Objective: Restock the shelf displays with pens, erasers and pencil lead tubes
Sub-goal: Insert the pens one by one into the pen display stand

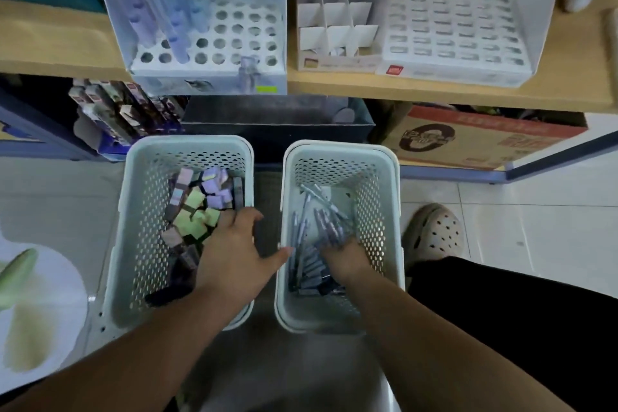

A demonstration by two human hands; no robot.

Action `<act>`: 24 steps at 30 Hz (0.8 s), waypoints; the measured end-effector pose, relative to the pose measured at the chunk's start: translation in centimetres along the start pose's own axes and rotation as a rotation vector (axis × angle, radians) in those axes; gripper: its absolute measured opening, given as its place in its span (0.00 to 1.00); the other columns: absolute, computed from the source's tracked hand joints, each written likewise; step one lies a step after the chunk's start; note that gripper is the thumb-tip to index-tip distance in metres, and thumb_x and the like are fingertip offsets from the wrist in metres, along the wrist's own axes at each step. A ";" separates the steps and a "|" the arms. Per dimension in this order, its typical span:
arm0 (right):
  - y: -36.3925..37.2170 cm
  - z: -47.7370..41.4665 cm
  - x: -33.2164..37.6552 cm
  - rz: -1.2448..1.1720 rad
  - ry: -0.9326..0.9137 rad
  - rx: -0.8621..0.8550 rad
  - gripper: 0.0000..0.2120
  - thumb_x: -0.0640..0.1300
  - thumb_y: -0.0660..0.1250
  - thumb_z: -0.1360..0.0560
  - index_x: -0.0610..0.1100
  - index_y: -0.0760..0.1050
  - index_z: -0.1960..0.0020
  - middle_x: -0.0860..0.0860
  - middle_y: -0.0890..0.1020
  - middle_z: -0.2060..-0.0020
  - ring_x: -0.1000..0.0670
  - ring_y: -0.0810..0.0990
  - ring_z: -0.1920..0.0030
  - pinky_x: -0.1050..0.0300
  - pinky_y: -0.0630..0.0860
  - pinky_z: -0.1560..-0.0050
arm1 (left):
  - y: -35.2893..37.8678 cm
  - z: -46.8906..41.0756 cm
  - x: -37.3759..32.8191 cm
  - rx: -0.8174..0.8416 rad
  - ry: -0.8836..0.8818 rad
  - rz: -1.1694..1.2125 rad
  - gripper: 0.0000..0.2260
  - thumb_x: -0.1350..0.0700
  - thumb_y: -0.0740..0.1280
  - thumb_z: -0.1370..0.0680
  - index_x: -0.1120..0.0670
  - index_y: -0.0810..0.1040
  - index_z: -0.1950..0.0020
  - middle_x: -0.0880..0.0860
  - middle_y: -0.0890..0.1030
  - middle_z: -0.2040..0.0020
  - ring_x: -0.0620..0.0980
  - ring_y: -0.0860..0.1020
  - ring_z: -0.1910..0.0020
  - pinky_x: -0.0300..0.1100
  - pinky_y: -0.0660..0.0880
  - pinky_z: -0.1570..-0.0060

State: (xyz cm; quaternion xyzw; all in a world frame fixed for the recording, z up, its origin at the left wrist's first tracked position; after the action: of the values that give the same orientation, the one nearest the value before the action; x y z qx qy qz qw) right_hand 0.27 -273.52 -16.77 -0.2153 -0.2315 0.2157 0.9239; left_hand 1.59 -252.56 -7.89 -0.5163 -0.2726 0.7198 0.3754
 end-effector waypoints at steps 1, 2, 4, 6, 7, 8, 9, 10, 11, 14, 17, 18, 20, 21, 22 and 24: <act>0.6 -0.3 -0.3 -0.007 0.008 -0.001 0.27 0.50 0.69 0.23 0.39 0.69 0.29 0.40 0.75 0.34 0.39 0.75 0.35 0.47 0.73 0.34 | 0.2 0.1 0.4 0.002 -0.012 -0.005 0.32 0.36 0.77 0.34 0.48 0.70 0.36 0.53 0.74 0.41 0.54 0.77 0.47 0.47 0.77 0.50; 1.2 -0.6 -0.7 0.001 0.003 -0.008 0.28 0.50 0.70 0.24 0.39 0.68 0.29 0.40 0.75 0.35 0.38 0.75 0.35 0.46 0.73 0.34 | 0.5 0.1 0.7 0.004 -0.031 0.007 0.34 0.36 0.77 0.34 0.47 0.68 0.35 0.54 0.74 0.40 0.55 0.77 0.45 0.48 0.77 0.50; 1.8 -1.4 -1.1 0.015 -0.016 -0.044 0.29 0.50 0.71 0.25 0.40 0.68 0.30 0.40 0.75 0.36 0.38 0.75 0.36 0.44 0.73 0.34 | 0.8 0.3 1.2 0.013 -0.082 0.073 0.36 0.37 0.78 0.35 0.46 0.66 0.35 0.53 0.75 0.41 0.55 0.77 0.46 0.47 0.76 0.53; 2.1 -2.0 -1.3 0.004 -0.036 -0.093 0.27 0.50 0.72 0.26 0.40 0.69 0.32 0.41 0.77 0.38 0.39 0.77 0.39 0.43 0.75 0.36 | 0.9 0.4 1.2 0.016 -0.105 0.133 0.36 0.39 0.79 0.35 0.46 0.64 0.35 0.52 0.74 0.46 0.52 0.75 0.50 0.44 0.72 0.56; 2.3 -2.3 -1.2 -0.007 -0.047 -0.110 0.27 0.50 0.72 0.25 0.40 0.69 0.32 0.41 0.77 0.38 0.40 0.78 0.40 0.44 0.76 0.37 | 1.0 0.3 1.3 0.017 -0.111 0.163 0.36 0.39 0.79 0.35 0.44 0.64 0.36 0.51 0.74 0.48 0.51 0.75 0.51 0.43 0.71 0.57; 2.4 -2.7 -1.0 -0.022 -0.054 -0.126 0.27 0.50 0.72 0.25 0.39 0.69 0.31 0.41 0.78 0.38 0.40 0.79 0.40 0.45 0.77 0.37 | 1.0 0.3 1.4 0.017 -0.116 0.192 0.36 0.39 0.80 0.36 0.43 0.63 0.37 0.50 0.74 0.49 0.51 0.75 0.52 0.43 0.71 0.57; 2.5 -2.9 -0.8 -0.033 -0.057 -0.127 0.28 0.50 0.71 0.25 0.39 0.68 0.31 0.41 0.78 0.38 0.40 0.80 0.41 0.46 0.77 0.38 | 1.1 0.2 1.4 0.019 -0.119 0.214 0.35 0.39 0.80 0.36 0.42 0.62 0.38 0.49 0.73 0.51 0.50 0.74 0.53 0.43 0.71 0.57; 2.6 -3.2 -0.7 -0.042 -0.054 -0.125 0.28 0.50 0.72 0.25 0.38 0.69 0.31 0.41 0.79 0.39 0.41 0.81 0.42 0.46 0.78 0.39 | 1.1 0.2 1.5 0.020 -0.118 0.222 0.35 0.39 0.80 0.36 0.41 0.62 0.39 0.48 0.72 0.52 0.50 0.74 0.54 0.43 0.70 0.59; 2.5 -3.3 -0.4 -0.061 -0.054 -0.126 0.27 0.50 0.72 0.26 0.38 0.70 0.32 0.41 0.80 0.41 0.41 0.82 0.43 0.46 0.79 0.40 | 1.0 0.2 1.6 0.021 -0.112 0.219 0.35 0.39 0.80 0.37 0.41 0.62 0.39 0.46 0.71 0.55 0.49 0.73 0.56 0.43 0.69 0.60; 2.1 -3.2 0.5 -0.167 -0.008 -0.120 0.21 0.49 0.75 0.28 0.41 0.73 0.42 0.45 0.82 0.48 0.44 0.83 0.50 0.48 0.81 0.44 | 1.0 0.1 1.5 0.024 -0.100 0.216 0.34 0.39 0.79 0.36 0.41 0.63 0.40 0.44 0.66 0.60 0.48 0.69 0.60 0.41 0.65 0.65; 1.7 -3.2 1.4 -0.162 0.001 -0.097 0.18 0.46 0.76 0.27 0.44 0.73 0.43 0.50 0.76 0.56 0.49 0.77 0.55 0.58 0.75 0.51 | 1.1 0.1 1.7 0.017 -0.088 0.228 0.34 0.41 0.80 0.36 0.42 0.63 0.40 0.44 0.64 0.61 0.46 0.66 0.63 0.39 0.64 0.67; 1.7 -3.3 1.7 -0.170 -0.002 -0.091 0.20 0.46 0.77 0.27 0.42 0.74 0.40 0.51 0.75 0.56 0.50 0.76 0.56 0.60 0.73 0.53 | 1.1 0.1 1.8 0.016 -0.086 0.232 0.33 0.41 0.80 0.36 0.42 0.63 0.39 0.44 0.64 0.61 0.45 0.66 0.64 0.39 0.63 0.67; 2.0 -3.5 2.2 -0.211 0.003 -0.080 0.25 0.46 0.78 0.28 0.39 0.74 0.35 0.51 0.74 0.57 0.53 0.74 0.62 0.61 0.72 0.55 | 1.2 0.1 1.9 0.016 -0.083 0.241 0.33 0.41 0.80 0.36 0.42 0.64 0.39 0.44 0.64 0.61 0.44 0.65 0.65 0.38 0.63 0.68; 2.1 -3.5 2.5 -0.225 0.003 -0.085 0.27 0.45 0.78 0.28 0.39 0.73 0.34 0.51 0.75 0.57 0.55 0.73 0.63 0.61 0.73 0.56 | 1.2 0.1 1.9 0.017 -0.080 0.245 0.33 0.41 0.80 0.36 0.42 0.64 0.39 0.44 0.64 0.60 0.44 0.65 0.64 0.39 0.63 0.67; 2.2 -3.5 2.8 -0.238 0.002 -0.094 0.29 0.45 0.79 0.30 0.38 0.72 0.33 0.49 0.77 0.54 0.54 0.74 0.63 0.60 0.75 0.56 | 1.2 0.0 1.9 0.020 -0.079 0.247 0.33 0.41 0.80 0.36 0.42 0.64 0.39 0.44 0.64 0.60 0.45 0.65 0.63 0.39 0.63 0.67; 2.7 -3.5 3.1 -0.272 0.011 -0.105 0.33 0.45 0.81 0.32 0.39 0.71 0.33 0.46 0.80 0.47 0.50 0.78 0.58 0.57 0.79 0.55 | 1.3 -0.1 1.9 0.027 -0.077 0.249 0.33 0.41 0.80 0.36 0.42 0.64 0.39 0.48 0.67 0.58 0.46 0.66 0.61 0.41 0.65 0.64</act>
State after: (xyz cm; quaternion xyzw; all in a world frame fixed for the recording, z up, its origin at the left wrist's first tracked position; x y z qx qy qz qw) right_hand 3.74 -270.86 -19.90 -0.2311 -0.2645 0.0747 0.9333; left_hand 0.96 -251.70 -9.95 -0.5129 -0.2111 0.7838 0.2794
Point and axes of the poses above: each hand's wrist, its own z-axis away from the middle knuckle, its own y-axis out of the palm, x = y × z, the point moved 3 cm from there along -z, towards the middle knuckle
